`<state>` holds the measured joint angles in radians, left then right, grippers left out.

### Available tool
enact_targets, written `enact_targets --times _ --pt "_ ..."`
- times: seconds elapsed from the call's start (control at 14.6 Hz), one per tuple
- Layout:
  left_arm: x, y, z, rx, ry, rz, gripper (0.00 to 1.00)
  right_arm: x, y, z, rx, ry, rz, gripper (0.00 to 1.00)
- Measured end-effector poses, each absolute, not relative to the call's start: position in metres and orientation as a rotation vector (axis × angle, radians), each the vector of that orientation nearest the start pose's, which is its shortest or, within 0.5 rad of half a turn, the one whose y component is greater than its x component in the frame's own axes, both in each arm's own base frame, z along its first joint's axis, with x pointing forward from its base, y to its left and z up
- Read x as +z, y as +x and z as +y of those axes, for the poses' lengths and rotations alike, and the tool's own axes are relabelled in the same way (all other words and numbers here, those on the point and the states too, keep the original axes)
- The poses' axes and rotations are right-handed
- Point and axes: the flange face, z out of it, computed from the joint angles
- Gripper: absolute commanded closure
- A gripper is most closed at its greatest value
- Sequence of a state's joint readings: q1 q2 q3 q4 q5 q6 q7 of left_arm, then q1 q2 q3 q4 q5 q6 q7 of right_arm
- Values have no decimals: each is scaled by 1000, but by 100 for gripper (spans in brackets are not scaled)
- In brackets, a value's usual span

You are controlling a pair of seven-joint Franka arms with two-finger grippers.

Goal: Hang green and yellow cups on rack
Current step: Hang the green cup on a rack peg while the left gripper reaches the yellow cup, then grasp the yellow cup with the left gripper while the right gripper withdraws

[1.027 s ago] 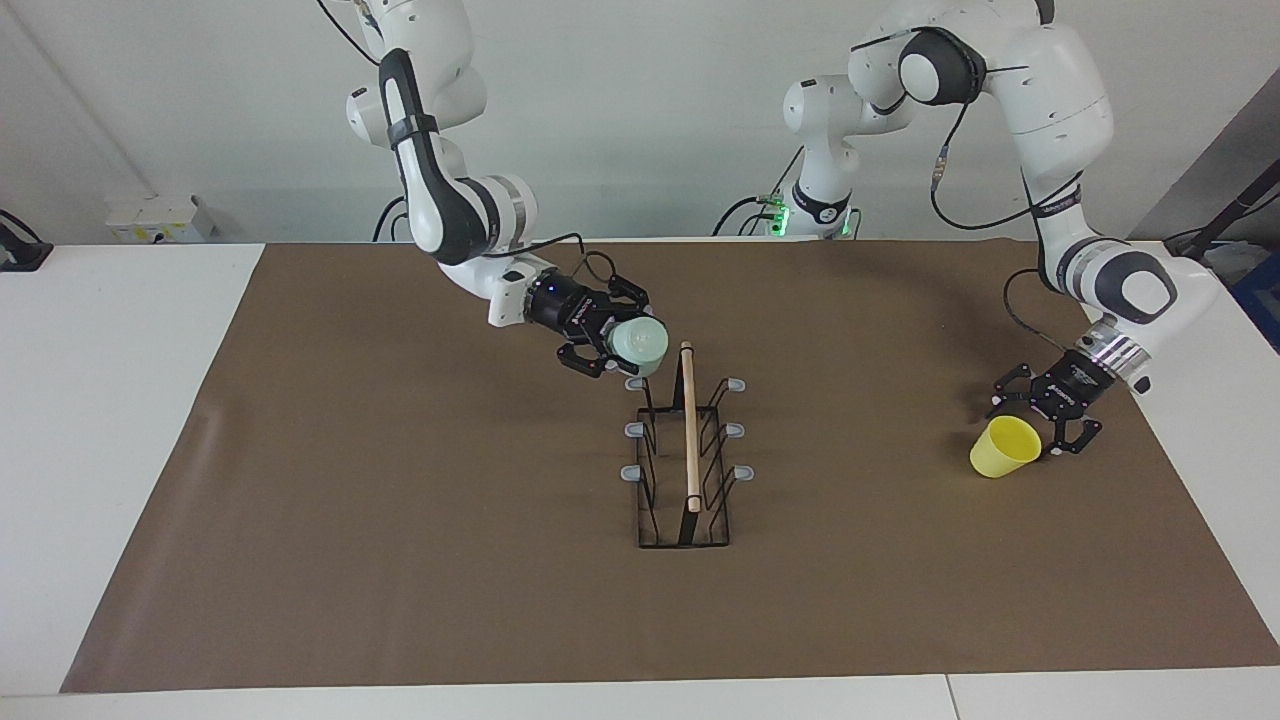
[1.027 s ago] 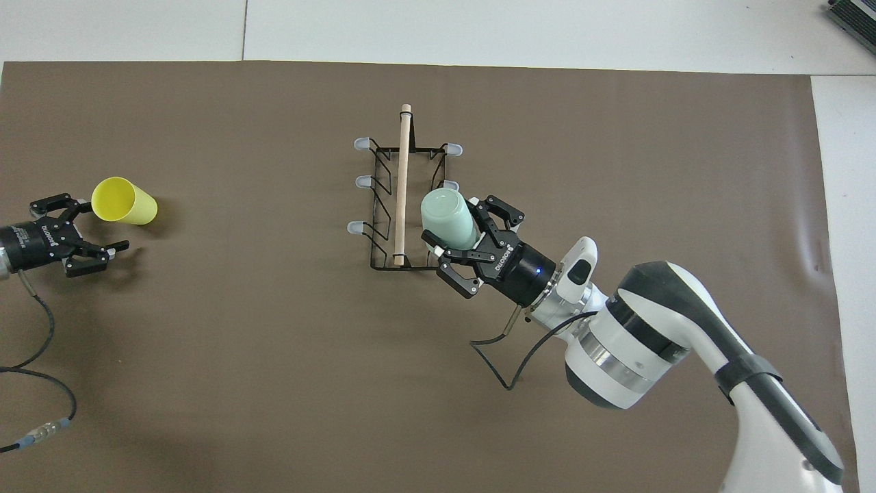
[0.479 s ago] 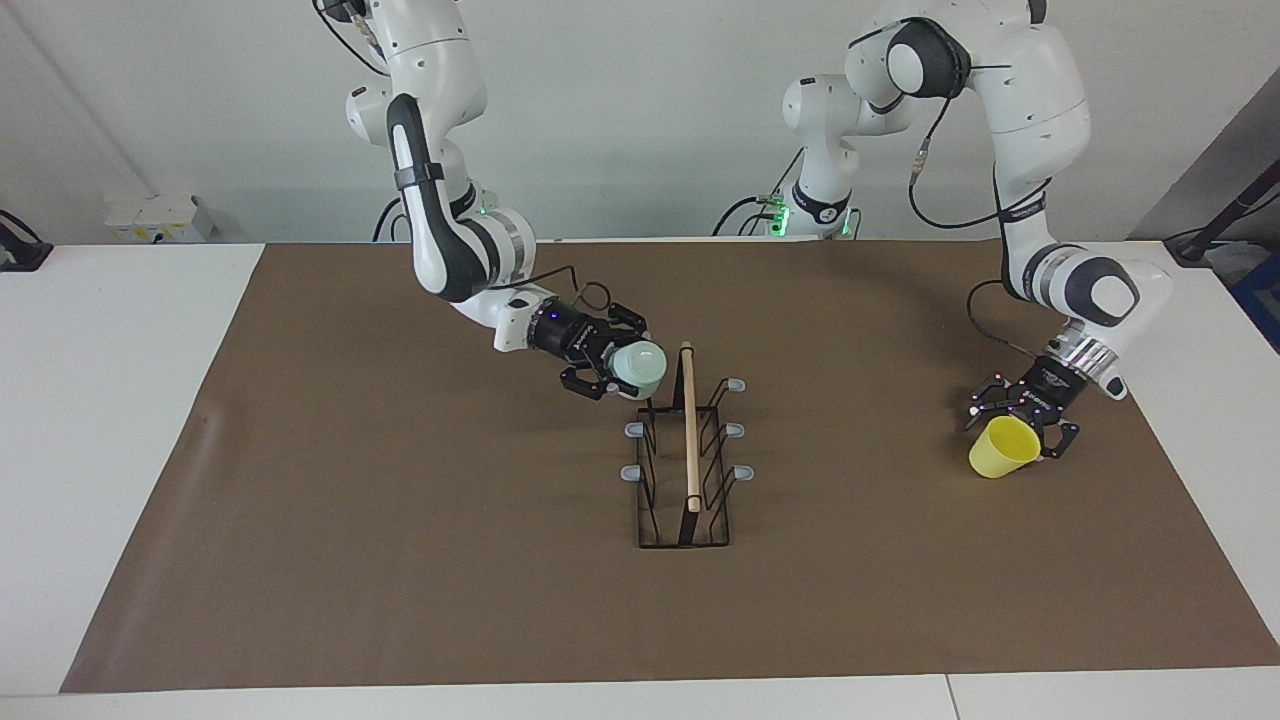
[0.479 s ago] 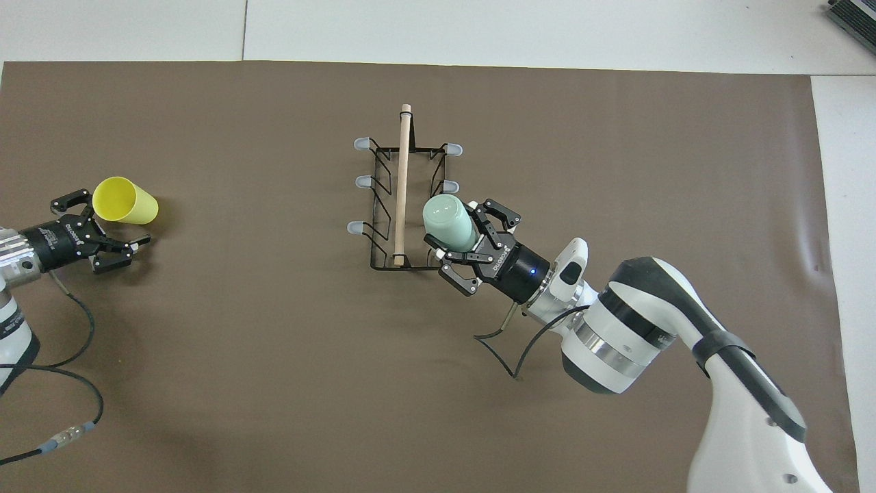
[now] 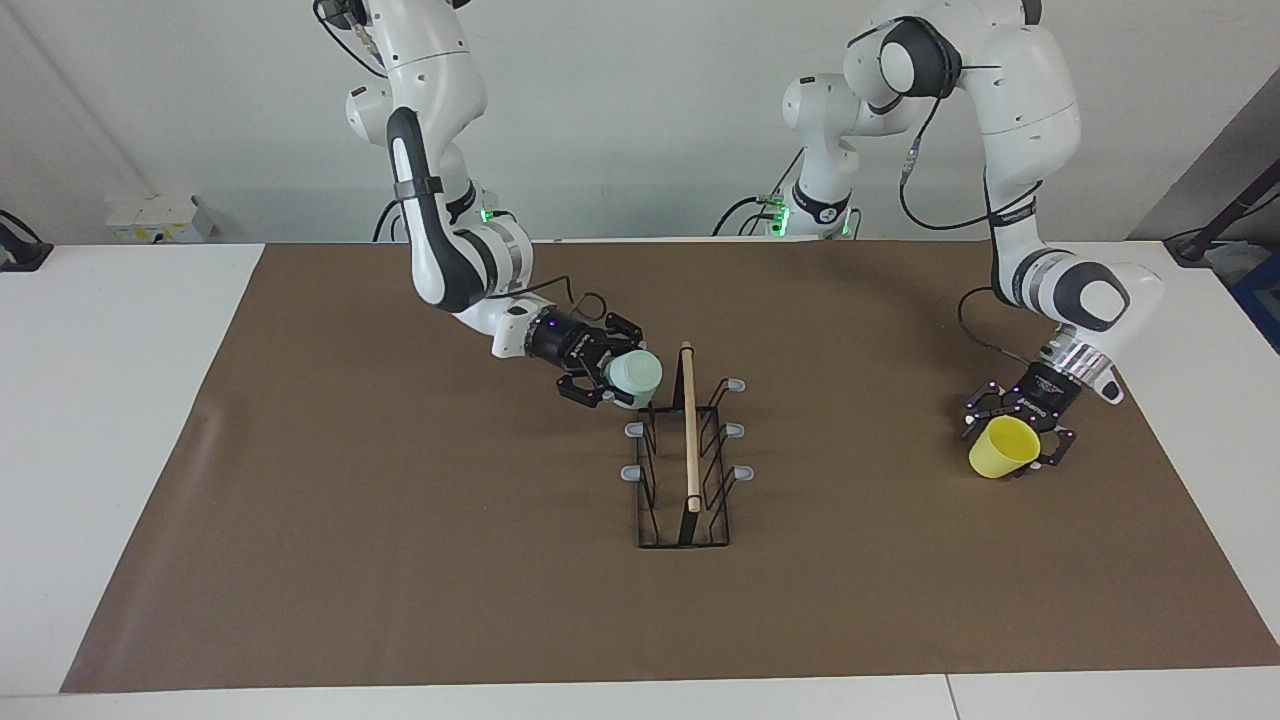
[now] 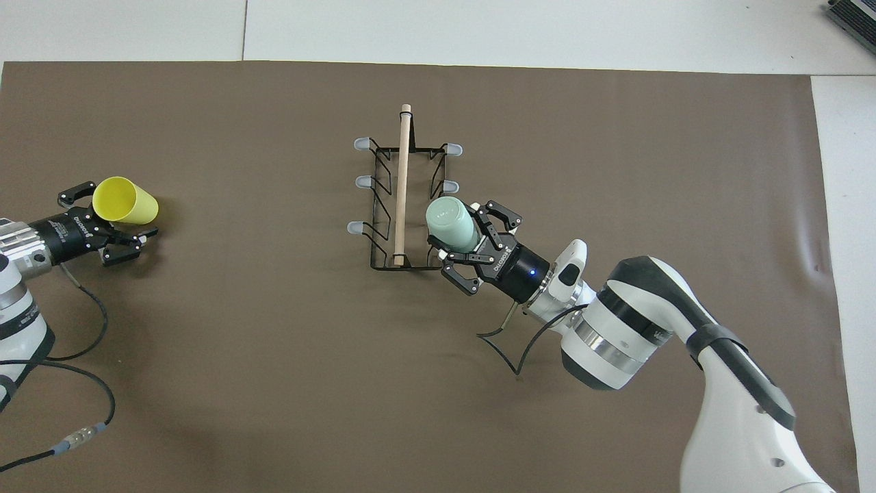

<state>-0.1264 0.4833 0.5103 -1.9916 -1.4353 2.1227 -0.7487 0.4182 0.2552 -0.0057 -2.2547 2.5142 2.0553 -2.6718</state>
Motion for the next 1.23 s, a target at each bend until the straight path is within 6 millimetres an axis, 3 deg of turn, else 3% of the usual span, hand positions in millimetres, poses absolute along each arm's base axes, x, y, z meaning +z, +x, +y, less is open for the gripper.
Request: enact_targets --times 0.07,0.14,0.21,0.27,0.34,0.41,0.48,0.68,0.89,1.1,1.23 --pt "242 579 174 -370 1173 1983 0 277 502 256 -1584 -1633 -732 68" --pt "243 581 172 -369 1179 1978 0 274 500 257 -1574 -1646 -738 1" --pt "244 583 169 -370 1187 1970 0 273 499 259 -1568 -1650 -741 0" --pt "245 586 163 -373 1197 1958 7 272 499 259 -1565 -1653 -743 0" --pt "248 591 157 -376 1209 1943 43 271 498 259 -1565 -1655 -743 0" --pt "251 595 149 -374 1227 1926 67 271 498 259 -1565 -1655 -744 0" --pt "255 599 141 -363 1246 1912 100 272 499 259 -1566 -1653 -744 0" --pt "274 609 119 -309 1313 1848 100 276 501 260 -1576 -1640 -745 0" --pt "305 615 108 -234 1410 1754 100 296 505 257 -1607 -1637 -750 0" --pt "367 611 103 -156 1642 1662 100 339 509 241 -1658 -1696 -779 0" --pt "410 606 90 -121 1742 1616 100 365 512 224 -1686 -1708 -836 0"
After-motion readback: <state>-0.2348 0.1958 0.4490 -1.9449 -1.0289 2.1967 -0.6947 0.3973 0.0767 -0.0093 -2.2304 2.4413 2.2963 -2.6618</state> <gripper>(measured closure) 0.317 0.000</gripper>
